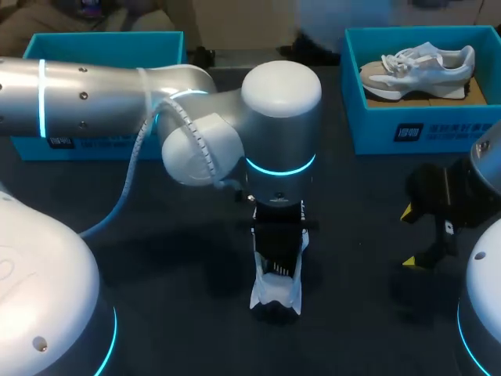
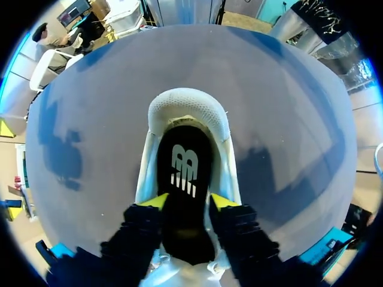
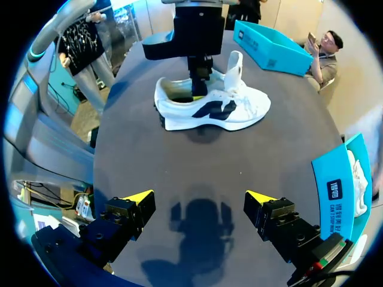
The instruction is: Take the shoe out of the shoebox, open the shoe tongue, remove and reinsert the insole, then place the shoe into the shoebox
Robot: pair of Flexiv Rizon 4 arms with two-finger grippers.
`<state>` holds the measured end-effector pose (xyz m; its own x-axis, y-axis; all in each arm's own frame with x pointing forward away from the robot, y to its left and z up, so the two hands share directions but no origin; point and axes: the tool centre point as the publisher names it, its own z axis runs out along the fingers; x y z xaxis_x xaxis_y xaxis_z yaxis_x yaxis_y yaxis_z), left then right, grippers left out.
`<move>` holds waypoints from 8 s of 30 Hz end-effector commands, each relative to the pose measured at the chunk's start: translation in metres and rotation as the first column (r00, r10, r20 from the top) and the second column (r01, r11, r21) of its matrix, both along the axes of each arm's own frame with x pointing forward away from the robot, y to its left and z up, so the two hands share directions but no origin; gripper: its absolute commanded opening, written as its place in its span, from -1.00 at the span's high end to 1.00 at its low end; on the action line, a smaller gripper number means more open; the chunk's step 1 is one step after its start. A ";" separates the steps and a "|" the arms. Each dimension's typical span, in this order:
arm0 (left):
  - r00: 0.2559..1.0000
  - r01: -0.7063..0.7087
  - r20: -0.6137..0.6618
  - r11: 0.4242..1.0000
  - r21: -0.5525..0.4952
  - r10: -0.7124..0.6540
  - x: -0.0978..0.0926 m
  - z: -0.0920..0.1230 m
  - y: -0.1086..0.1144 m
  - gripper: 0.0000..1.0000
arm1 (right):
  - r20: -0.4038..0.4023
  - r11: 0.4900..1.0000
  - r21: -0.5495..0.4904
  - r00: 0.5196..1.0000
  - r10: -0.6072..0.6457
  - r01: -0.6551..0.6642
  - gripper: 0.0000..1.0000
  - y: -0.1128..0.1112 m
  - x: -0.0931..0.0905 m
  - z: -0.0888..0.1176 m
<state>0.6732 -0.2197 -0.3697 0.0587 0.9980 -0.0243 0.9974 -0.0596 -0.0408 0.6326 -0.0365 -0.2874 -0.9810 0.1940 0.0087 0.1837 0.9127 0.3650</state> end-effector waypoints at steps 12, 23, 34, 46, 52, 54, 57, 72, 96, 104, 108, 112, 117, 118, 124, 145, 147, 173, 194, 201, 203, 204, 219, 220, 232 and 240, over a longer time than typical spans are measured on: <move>1.000 0.026 -0.016 0.999 -0.022 -0.026 0.010 0.008 0.003 -1.00 | 0.002 1.000 -0.001 1.000 -0.001 0.001 -1.00 0.000 -0.001 0.000; 0.999 0.032 -0.012 0.999 -0.042 -0.032 0.031 0.024 0.000 -1.00 | 0.002 1.000 -0.001 1.000 -0.001 0.001 -1.00 0.000 -0.001 0.000; 0.999 0.006 0.038 0.999 -0.054 -0.004 0.067 0.059 -0.001 -1.00 | 0.002 1.000 -0.001 1.000 -0.001 0.001 -1.00 0.000 -0.001 0.000; 1.000 0.009 0.015 0.999 -0.051 -0.008 0.118 0.100 0.002 -1.00 | 0.002 1.000 -0.001 1.000 -0.001 0.001 -1.00 0.000 -0.001 0.000; 1.000 0.024 -0.007 0.999 -0.041 -0.024 0.130 0.107 -0.002 0.03 | 0.002 1.000 -0.001 1.000 -0.001 0.001 -1.00 0.000 -0.001 0.000; 0.999 0.033 -0.012 0.999 -0.031 -0.034 0.131 0.108 -0.002 0.07 | 0.002 1.000 -0.001 1.000 -0.001 0.001 -1.00 0.000 -0.001 0.000; 0.999 0.033 -0.010 0.999 -0.028 -0.033 0.132 0.110 -0.003 0.09 | 0.002 1.000 -0.001 1.000 -0.001 0.001 -1.00 0.000 -0.001 0.000; 0.991 0.060 -0.119 0.998 -0.035 -0.064 0.078 0.069 0.002 0.19 | 0.002 1.000 -0.001 1.000 -0.001 0.001 -1.00 0.000 -0.001 0.000; 0.985 0.076 -0.148 0.990 -0.115 -0.093 0.056 0.075 -0.009 0.33 | 0.002 1.000 -0.001 1.000 -0.001 0.001 -1.00 0.000 -0.001 0.000; 0.977 0.089 -0.185 0.992 -0.084 -0.103 0.035 0.045 -0.006 0.38 | 0.002 1.000 -0.001 1.000 -0.001 0.001 -1.00 0.000 -0.001 0.000; 0.973 0.098 -0.203 0.991 -0.087 -0.114 0.024 0.036 0.009 0.54 | 0.002 1.000 -0.001 1.000 -0.001 0.001 -1.00 0.000 -0.001 0.000; 0.970 0.113 -0.207 0.990 -0.084 -0.128 0.014 0.035 0.017 0.52 | 0.002 1.000 -0.001 1.000 -0.001 0.001 -1.00 0.000 -0.001 0.000; 0.975 0.103 -0.186 0.989 -0.107 -0.122 0.017 0.049 0.011 0.50 | 0.002 1.000 -0.001 1.000 -0.001 0.001 -1.00 0.000 -0.001 0.000; 0.975 0.103 -0.186 0.989 -0.110 -0.122 0.017 0.050 0.008 0.51 | 0.002 1.000 -0.001 1.000 -0.001 0.001 -1.00 0.000 -0.001 0.000; 0.973 0.090 -0.203 0.992 -0.087 -0.106 0.012 0.030 -0.003 0.57 | 0.002 1.000 -0.001 1.000 -0.001 0.001 -1.00 0.000 -0.001 0.000; 0.933 -0.310 -0.206 0.950 -0.039 0.296 -0.018 0.103 0.022 -1.00 | 0.002 1.000 -0.001 1.000 -0.001 0.001 -1.00 0.000 -0.001 0.000; 0.933 -0.310 -0.206 0.950 -0.039 0.296 -0.018 0.103 0.022 -1.00 | 0.002 1.000 -0.001 1.000 -0.001 0.001 -1.00 0.000 -0.001 0.000; 0.502 -0.864 -0.004 0.502 -0.021 0.865 -0.071 0.106 0.034 -1.00 | 0.002 1.000 -0.001 1.000 -0.001 0.001 -1.00 0.000 -0.001 0.000; 0.222 -0.975 -0.007 0.222 -0.012 0.975 -0.080 0.064 0.022 -1.00 | 0.002 1.000 -0.001 1.000 -0.001 0.001 -1.00 0.000 -0.001 0.000; 0.201 -0.979 0.010 0.201 -0.009 0.979 -0.091 0.045 0.018 -1.00 | 0.002 1.000 -0.001 1.000 -0.001 0.001 -1.00 0.000 -0.001 0.000; 0.187 -0.982 0.016 0.187 -0.008 0.982 -0.092 0.038 0.017 -1.00 | 0.002 1.000 -0.001 1.000 -0.001 0.001 -1.00 0.000 -0.001 0.000; 0.187 -0.982 0.011 0.187 -0.002 0.982 -0.092 0.036 0.017 -1.00 | 0.002 1.000 -0.001 1.000 -0.001 0.001 -1.00 0.000 -0.001 0.000; 0.135 -0.991 0.011 0.135 0.024 0.991 -0.089 -0.009 0.009 -1.00 | 0.002 1.000 -0.001 1.000 -0.001 0.001 -1.00 0.000 -0.001 0.000; 0.136 -0.990 0.009 0.136 0.026 0.991 -0.089 -0.010 0.009 -1.00 | 0.002 1.000 -0.001 1.000 -0.001 0.001 -1.00 0.000 -0.001 0.000; 0.116 -0.993 0.027 0.115 0.016 0.993 -0.092 -0.019 0.010 -0.05 | 0.002 1.000 -0.001 1.000 -0.001 0.001 -1.00 0.000 -0.001 0.000; 0.114 -0.993 0.030 0.113 0.027 0.993 -0.092 -0.020 0.012 1.00 | 0.002 1.000 -0.001 1.000 -0.001 0.001 -1.00 0.000 -0.001 0.000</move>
